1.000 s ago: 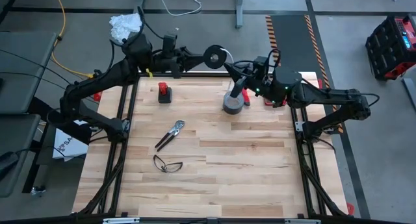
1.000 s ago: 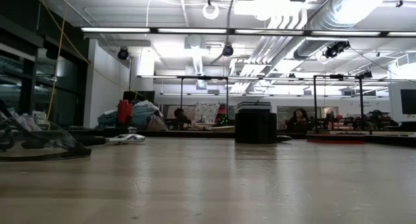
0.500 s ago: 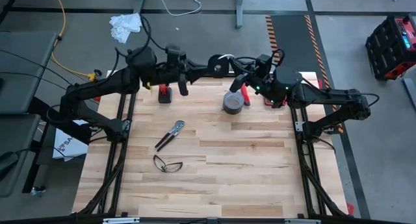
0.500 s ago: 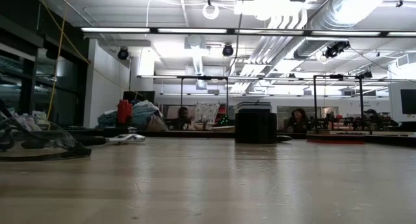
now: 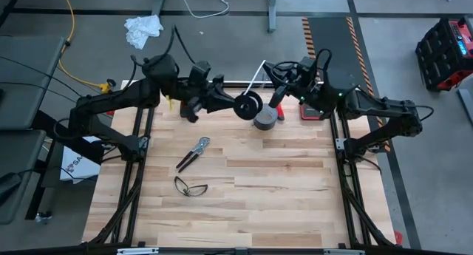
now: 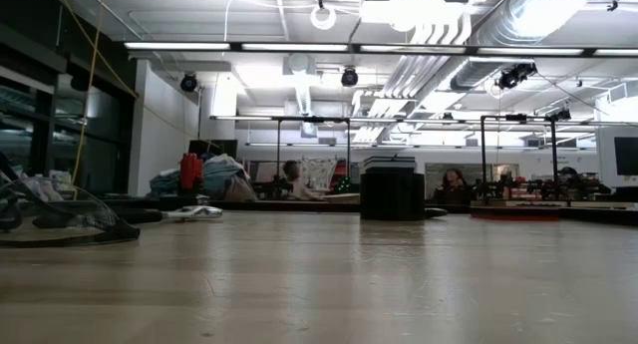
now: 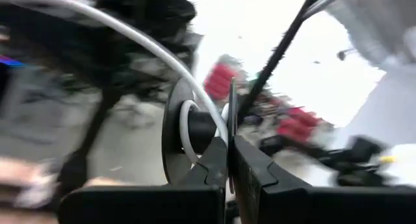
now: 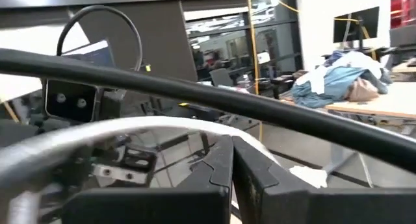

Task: Coil cords
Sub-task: Uncoil the white wire from the black spool

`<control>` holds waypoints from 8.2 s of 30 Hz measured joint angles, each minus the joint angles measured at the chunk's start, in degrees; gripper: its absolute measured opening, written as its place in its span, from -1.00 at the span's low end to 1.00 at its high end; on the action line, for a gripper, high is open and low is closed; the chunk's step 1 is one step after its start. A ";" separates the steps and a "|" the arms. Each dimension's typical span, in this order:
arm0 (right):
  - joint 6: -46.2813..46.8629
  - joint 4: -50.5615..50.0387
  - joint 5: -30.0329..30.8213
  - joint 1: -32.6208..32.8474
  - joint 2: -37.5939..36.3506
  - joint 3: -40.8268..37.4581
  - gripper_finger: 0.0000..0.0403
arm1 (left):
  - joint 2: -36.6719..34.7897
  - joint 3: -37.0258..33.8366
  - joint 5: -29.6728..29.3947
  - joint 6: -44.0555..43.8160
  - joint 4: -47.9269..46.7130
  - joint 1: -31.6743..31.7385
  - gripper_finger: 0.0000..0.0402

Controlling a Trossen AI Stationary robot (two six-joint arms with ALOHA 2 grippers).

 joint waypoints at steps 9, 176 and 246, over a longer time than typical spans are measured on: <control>4.12 -2.96 -8.41 -1.62 0.03 -0.14 -1.00 | 3.54 -0.07 8.33 -14.32 24.08 1.02 -1.00; -0.07 7.16 -56.07 -7.80 6.21 -0.22 -1.00 | 2.75 -6.17 7.81 -38.82 44.75 8.52 -0.99; -8.96 -8.93 -25.61 -2.40 12.79 12.50 -0.99 | 2.77 2.12 16.99 -23.96 30.07 17.38 -0.99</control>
